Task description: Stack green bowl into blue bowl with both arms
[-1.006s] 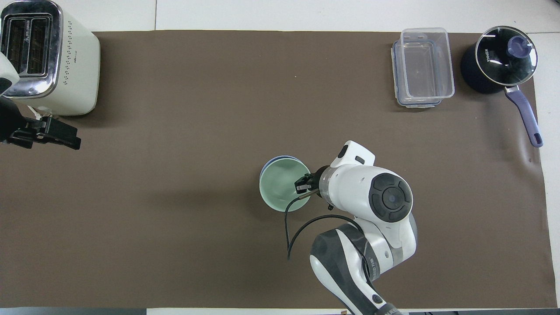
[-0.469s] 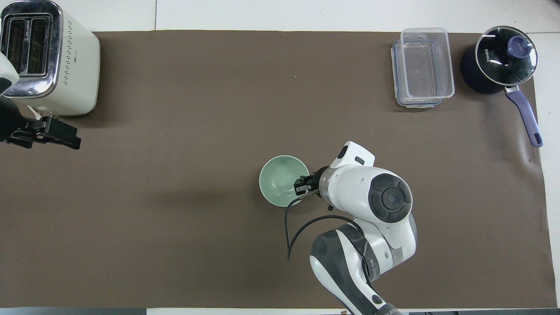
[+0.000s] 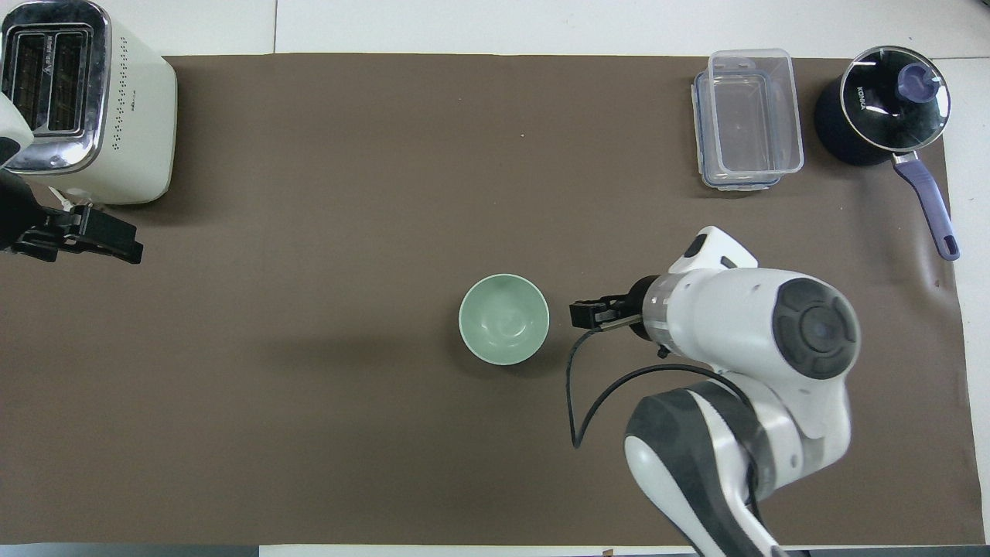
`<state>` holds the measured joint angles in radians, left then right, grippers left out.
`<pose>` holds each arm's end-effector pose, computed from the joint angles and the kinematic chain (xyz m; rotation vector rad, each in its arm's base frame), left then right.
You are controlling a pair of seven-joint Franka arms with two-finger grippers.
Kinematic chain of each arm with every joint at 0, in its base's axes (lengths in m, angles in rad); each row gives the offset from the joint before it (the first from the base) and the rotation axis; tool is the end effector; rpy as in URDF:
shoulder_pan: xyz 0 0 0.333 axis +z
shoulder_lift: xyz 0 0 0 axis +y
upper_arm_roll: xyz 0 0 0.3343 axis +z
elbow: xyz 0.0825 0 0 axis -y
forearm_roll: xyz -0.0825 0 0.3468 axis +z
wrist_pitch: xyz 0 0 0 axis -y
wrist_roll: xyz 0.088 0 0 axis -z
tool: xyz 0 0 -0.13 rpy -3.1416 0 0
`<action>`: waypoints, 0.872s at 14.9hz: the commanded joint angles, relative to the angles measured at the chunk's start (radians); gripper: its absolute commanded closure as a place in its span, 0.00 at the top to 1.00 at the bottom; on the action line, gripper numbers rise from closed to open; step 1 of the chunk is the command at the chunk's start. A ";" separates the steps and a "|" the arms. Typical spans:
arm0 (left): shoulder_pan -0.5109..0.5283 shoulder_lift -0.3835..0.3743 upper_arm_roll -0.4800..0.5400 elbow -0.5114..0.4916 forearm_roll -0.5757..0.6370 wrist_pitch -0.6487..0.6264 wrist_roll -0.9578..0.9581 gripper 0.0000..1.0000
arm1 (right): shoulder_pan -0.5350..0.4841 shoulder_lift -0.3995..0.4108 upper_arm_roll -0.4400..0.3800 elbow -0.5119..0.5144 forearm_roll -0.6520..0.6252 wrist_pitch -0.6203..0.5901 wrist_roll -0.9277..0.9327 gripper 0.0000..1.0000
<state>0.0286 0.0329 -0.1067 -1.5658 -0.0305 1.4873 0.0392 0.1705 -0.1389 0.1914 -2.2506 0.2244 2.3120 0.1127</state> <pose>0.5136 -0.0434 0.5984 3.0995 -0.1835 -0.1738 0.4528 0.1826 0.4571 -2.9320 -0.1684 -0.2318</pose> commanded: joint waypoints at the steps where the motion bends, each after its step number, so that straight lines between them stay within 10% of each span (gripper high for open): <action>1: -0.021 -0.005 0.005 -0.002 0.023 0.011 0.002 1.00 | -0.098 -0.077 0.005 0.005 0.009 -0.106 0.005 1.00; 7: -0.156 -0.011 0.119 0.000 0.049 0.005 0.002 1.00 | -0.284 -0.062 0.006 0.123 -0.094 -0.269 0.007 1.00; 13: -0.030 -0.030 0.010 -0.008 0.050 0.010 0.002 1.00 | -0.310 0.007 0.006 0.304 -0.149 -0.440 0.011 1.00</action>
<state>-0.0617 0.0280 -0.0376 -1.5638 -0.0072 1.4902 0.0390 -0.1237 -0.1689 0.1835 -2.0175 0.0930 1.9364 0.1122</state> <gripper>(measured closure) 0.000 0.000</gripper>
